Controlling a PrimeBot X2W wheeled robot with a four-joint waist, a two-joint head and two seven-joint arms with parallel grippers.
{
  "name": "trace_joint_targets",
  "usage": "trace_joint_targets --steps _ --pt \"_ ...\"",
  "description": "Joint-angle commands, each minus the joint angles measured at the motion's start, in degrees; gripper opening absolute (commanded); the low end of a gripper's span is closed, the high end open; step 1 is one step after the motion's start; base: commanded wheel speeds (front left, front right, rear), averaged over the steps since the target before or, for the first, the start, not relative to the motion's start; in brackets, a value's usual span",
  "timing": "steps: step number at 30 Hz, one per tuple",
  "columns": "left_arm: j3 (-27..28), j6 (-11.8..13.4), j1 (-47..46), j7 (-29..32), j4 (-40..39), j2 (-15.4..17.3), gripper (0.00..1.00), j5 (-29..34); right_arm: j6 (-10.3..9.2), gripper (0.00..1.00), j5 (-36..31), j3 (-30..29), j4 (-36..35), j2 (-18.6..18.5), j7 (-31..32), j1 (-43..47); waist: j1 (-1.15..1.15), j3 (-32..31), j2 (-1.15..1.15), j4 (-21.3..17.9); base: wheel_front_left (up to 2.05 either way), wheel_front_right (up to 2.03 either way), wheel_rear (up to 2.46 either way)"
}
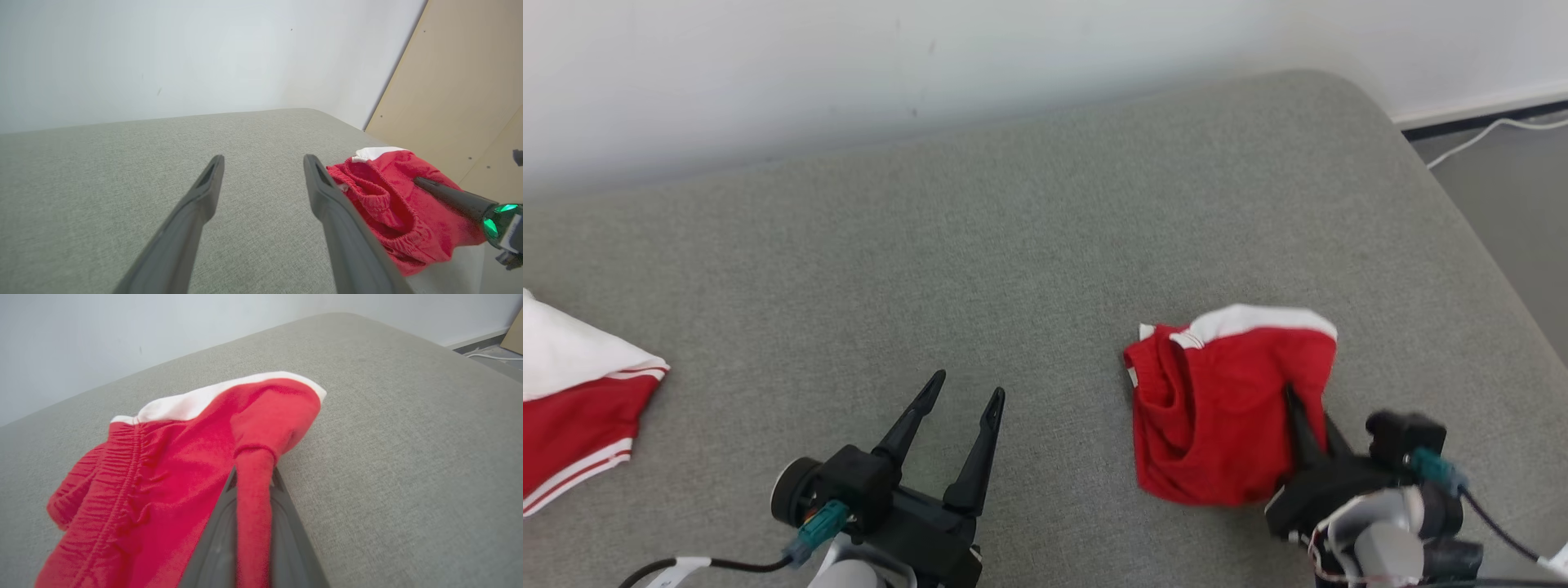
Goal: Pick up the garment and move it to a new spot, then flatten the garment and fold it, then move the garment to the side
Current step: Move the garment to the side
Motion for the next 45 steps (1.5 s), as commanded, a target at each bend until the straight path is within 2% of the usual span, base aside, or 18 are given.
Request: trace_joint_targets --steps 1,7,14,20,21,22,25,31,35,38,42,45 --pt "0.01 -0.40 -0.84 -0.06 -0.57 0.19 1.00 1.13 0.04 0.00 -0.82 0.26 -0.62 -0.56 -0.05 -2.18 0.00 4.47 0.00 -0.50 0.00 0.00 0.00" --pt "0.02 -1.47 -3.00 -0.06 -1.50 0.20 1.00 3.92 0.04 0.00 -4.38 -2.42 0.48 -4.97 -0.05 -10.54 0.00 10.40 0.00 2.26 0.00 0.00 0.00" --pt "1.74 -2.51 -5.96 -0.06 -3.08 0.14 1.00 4.81 0.03 0.00 -8.55 -6.68 8.15 -12.23 -0.05 -21.74 0.00 16.20 0.00 5.75 0.00 0.00 0.00" --pt "2.93 -3.42 -7.50 -0.06 -4.46 0.15 1.00 6.29 0.03 0.00 -16.14 -11.47 15.32 -18.21 -0.05 -29.60 0.00 19.20 0.00 7.37 0.00 0.00 0.00" --pt "3.03 -3.47 -7.59 -0.06 -4.50 0.13 1.00 6.33 0.01 0.20 -17.40 -12.90 16.33 -18.86 -0.04 -30.72 0.00 19.37 0.00 7.47 0.00 0.00 0.00" --pt "3.15 -3.48 -7.64 -0.05 -4.38 0.15 1.00 6.41 0.01 1.00 -18.29 -14.22 17.11 -19.01 -0.05 -31.75 0.00 19.54 0.00 7.52 0.00 0.00 0.00" --pt "3.59 -3.59 -7.37 0.00 -3.57 0.40 1.00 6.38 0.01 1.00 -21.72 -18.30 16.89 -19.02 -0.05 -33.71 0.00 19.65 0.00 7.56 0.00 0.00 0.00" --pt "3.90 -2.78 -6.83 0.05 -2.80 0.54 1.00 5.08 0.01 1.00 -25.54 -22.53 12.06 -15.81 -0.05 -31.73 0.00 18.03 0.00 7.74 0.00 0.00 0.00" --pt "4.41 -1.67 -5.97 -0.01 -2.74 0.34 1.00 4.54 0.01 1.00 -23.74 -19.88 5.13 -11.14 -0.04 -28.38 0.00 15.35 0.00 8.09 0.00 0.00 0.00" --pt "5.12 -1.09 -5.06 -0.04 -2.24 0.16 1.00 3.92 0.01 1.00 -20.59 -15.22 0.25 -8.85 -0.05 -24.38 0.00 13.04 0.00 8.51 0.00 0.00 0.00" --pt "6.38 -0.32 -3.68 -0.05 -1.52 0.16 1.00 3.10 0.01 1.00 -16.33 -10.37 -4.90 -6.80 -0.04 -18.03 0.00 9.85 0.00 9.54 0.00 0.00 0.00" --pt "6.84 0.20 -2.28 -0.05 -0.61 0.14 1.00 3.11 0.01 1.00 -13.90 -8.91 -7.48 -5.48 -0.05 -12.75 0.00 7.28 0.00 10.65 0.00 0.00 0.00"
